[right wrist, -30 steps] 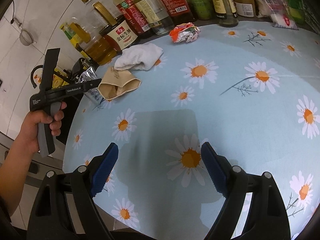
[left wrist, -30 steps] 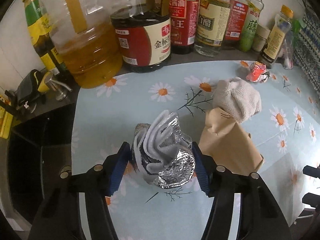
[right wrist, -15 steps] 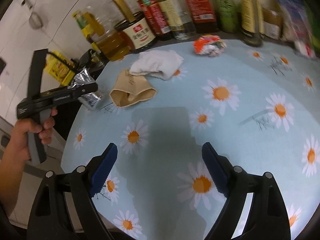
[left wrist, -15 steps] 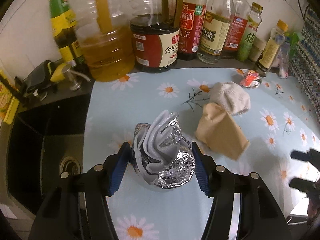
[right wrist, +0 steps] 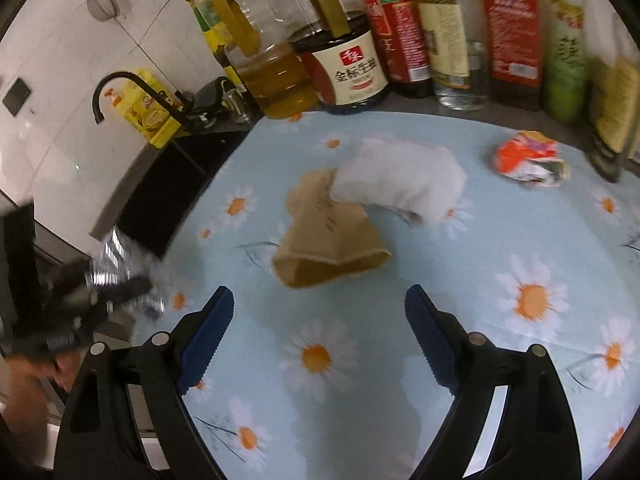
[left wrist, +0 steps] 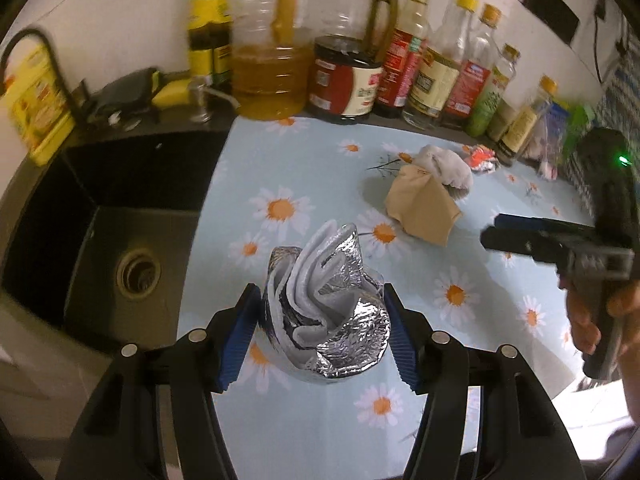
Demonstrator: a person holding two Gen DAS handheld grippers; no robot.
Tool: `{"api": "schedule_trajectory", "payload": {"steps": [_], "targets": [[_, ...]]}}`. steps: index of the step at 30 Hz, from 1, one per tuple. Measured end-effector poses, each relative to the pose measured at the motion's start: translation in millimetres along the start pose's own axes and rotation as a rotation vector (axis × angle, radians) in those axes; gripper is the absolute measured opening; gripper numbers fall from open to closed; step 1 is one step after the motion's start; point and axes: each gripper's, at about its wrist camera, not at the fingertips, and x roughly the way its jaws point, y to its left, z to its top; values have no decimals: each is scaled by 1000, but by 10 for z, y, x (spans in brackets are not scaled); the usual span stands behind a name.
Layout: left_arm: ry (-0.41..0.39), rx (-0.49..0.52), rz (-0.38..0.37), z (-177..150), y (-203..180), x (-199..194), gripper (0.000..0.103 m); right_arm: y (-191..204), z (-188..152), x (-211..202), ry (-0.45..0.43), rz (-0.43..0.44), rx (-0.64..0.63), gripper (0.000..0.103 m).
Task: Collect trash
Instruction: 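Grasp the tan paper bag with the right gripper while the left holds the foil cup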
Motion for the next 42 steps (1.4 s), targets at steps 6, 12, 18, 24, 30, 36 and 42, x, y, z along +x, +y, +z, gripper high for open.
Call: {"api": "schedule_trajectory", "payload": {"steps": [6,12,18,24,30,36,42], "targets": [[-10,-75,11,-214,162,-155,58,-6,205,204,42,0,-3,89],[2,-157,34,-402,320,-157,58,-47,317,469,82,-4,-12,89],[2,-193,42,-529,376,-195,58,-56,358,588,88,-15,-6,88],[1,-228,25,-615,382,-223,58,46,342,658,91,-74,-50,74],[8,-227,12,-692,404,-239,58,138,302,603,76,-94,-65,56],[1,-211,-11,-726,460,-284,58,265,221,530,56,-106,-96,31],[-6,-184,-35,-757,532,-340,58,445,111,529,39,-172,-130,21]]}}
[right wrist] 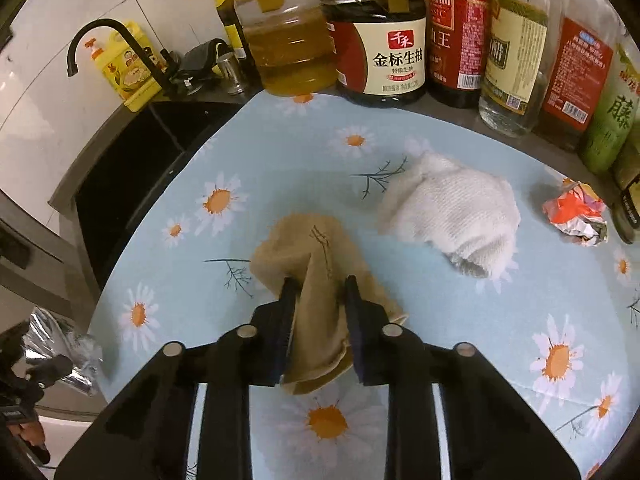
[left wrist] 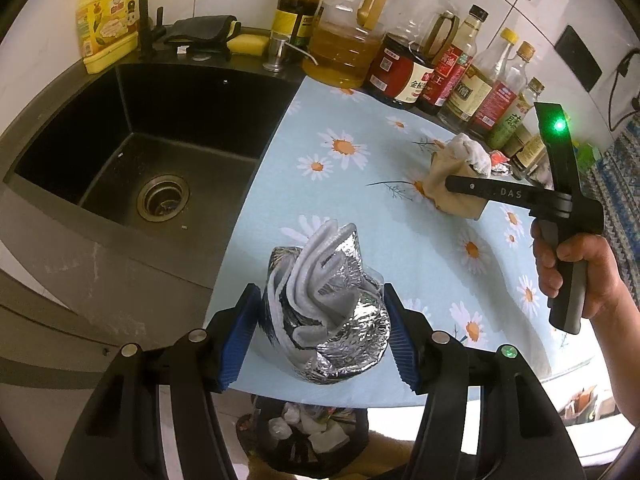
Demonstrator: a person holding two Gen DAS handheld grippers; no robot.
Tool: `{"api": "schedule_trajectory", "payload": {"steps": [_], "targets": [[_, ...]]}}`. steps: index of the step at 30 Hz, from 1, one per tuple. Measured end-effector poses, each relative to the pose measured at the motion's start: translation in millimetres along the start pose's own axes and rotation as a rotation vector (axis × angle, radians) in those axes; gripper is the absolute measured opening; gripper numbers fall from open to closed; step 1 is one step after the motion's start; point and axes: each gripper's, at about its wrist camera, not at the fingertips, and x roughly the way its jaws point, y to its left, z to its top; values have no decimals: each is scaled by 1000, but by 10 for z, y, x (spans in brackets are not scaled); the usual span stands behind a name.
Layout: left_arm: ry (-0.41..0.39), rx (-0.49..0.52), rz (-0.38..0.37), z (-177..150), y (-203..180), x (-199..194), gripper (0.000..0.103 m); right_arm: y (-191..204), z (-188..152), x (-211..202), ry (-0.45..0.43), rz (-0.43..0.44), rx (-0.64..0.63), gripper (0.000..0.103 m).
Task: Collect trash
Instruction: 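Grasp the tan paper bag with the right gripper while the left holds the foil cup, then lower the foil cup and tan paper bag over the black bin and open both grippers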
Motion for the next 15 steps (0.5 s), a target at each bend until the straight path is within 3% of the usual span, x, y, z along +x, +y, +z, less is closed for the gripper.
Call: {"api": "schedule_trajectory", "payload": {"steps": [15], "targets": [[13,67,-102,-22,130,-53,58,379,-361,-562,-77,-7,64,19]]}}
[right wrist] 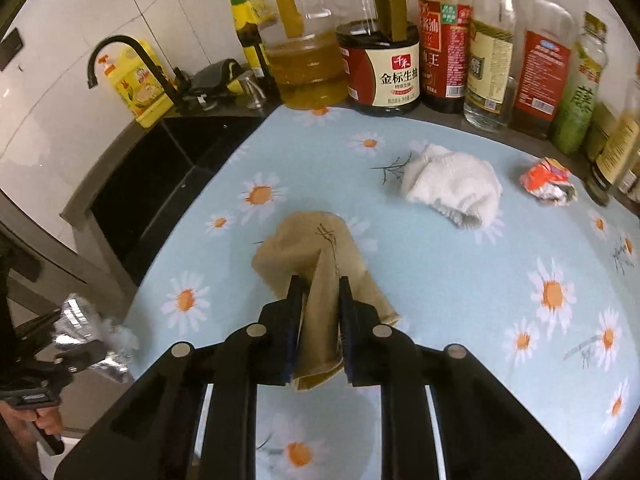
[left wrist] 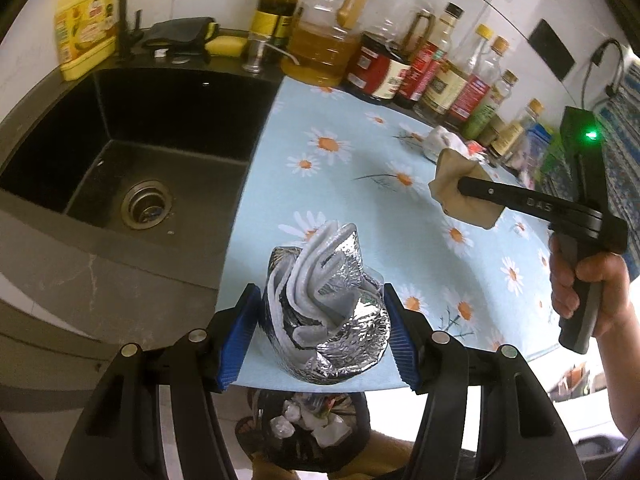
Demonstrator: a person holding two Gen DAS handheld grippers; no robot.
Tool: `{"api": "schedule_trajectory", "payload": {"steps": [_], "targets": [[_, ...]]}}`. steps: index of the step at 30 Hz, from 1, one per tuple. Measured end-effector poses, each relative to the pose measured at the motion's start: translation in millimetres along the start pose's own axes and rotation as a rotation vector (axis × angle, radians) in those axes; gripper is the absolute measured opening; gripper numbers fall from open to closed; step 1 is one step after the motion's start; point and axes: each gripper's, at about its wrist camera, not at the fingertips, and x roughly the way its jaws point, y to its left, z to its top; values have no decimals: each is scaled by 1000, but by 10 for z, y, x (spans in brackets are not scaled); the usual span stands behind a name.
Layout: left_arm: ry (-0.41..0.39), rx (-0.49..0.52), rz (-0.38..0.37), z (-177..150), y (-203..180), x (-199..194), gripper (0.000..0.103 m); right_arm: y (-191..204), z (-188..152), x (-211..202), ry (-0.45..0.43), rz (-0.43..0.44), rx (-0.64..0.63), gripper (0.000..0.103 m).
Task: Collect trash
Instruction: 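Lower the foil cup and tan paper bag over the black bin and open both grippers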
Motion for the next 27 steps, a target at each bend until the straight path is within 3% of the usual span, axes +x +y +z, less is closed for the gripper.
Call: {"api": "schedule_trajectory", "payload": {"steps": [13,27], "targets": [[63,152,-119,-121,-224,46,58,393,-688,-669,-99,17,89,19],[157,263,-205,-595,-413,4,58,615,-1552,-800,-113,-7,215,20]]}}
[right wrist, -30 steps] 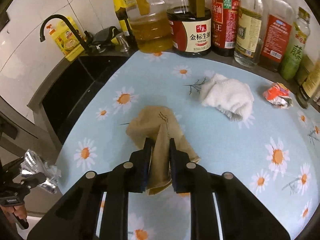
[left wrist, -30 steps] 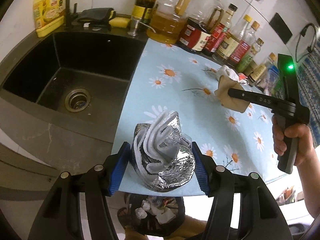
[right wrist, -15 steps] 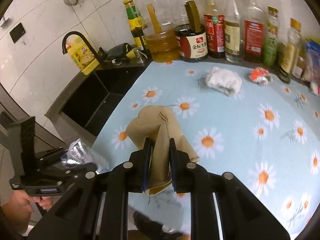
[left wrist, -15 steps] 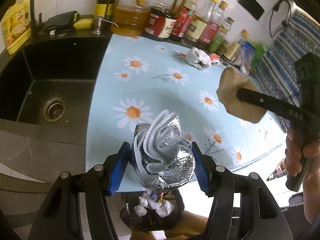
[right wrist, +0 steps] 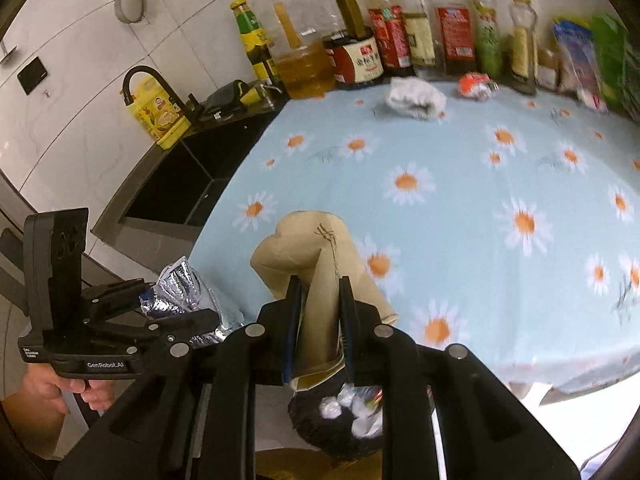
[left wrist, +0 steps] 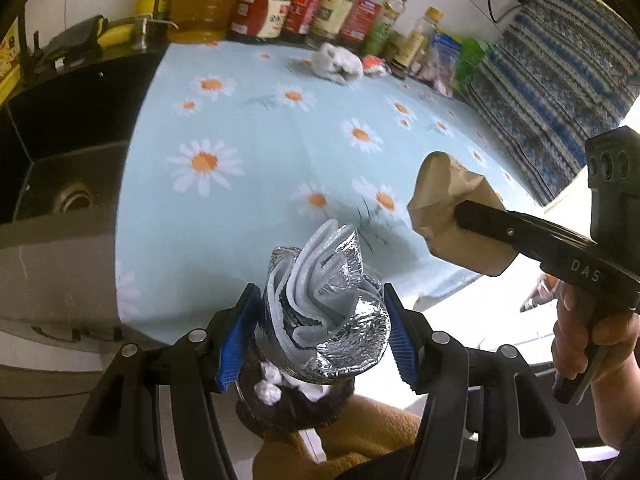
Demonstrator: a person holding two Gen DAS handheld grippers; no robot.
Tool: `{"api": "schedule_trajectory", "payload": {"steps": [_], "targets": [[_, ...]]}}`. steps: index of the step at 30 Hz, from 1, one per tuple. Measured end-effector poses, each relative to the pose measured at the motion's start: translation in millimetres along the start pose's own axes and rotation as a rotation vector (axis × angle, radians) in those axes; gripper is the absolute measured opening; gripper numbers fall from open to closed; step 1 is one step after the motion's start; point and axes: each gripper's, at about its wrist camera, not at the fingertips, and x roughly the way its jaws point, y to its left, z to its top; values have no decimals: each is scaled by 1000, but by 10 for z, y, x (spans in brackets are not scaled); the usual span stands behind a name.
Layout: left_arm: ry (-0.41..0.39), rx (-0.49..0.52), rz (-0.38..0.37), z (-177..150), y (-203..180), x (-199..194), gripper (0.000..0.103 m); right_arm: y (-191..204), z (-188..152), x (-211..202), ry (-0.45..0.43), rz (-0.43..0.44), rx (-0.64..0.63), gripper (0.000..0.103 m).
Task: Collect trash
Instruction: 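Lower the foil cup and tan paper bag over the black bin and open both grippers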
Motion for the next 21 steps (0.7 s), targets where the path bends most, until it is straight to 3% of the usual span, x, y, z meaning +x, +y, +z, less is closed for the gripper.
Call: {"api": "schedule_trajectory", "payload": {"steps": [8,21], "targets": [[77,45,-10,-317,-102,125,58,24,-432,76,51,2,57,21],[172,6,2,-638,-53,472,58,-142,-901,487,212,-1,141,22]]}}
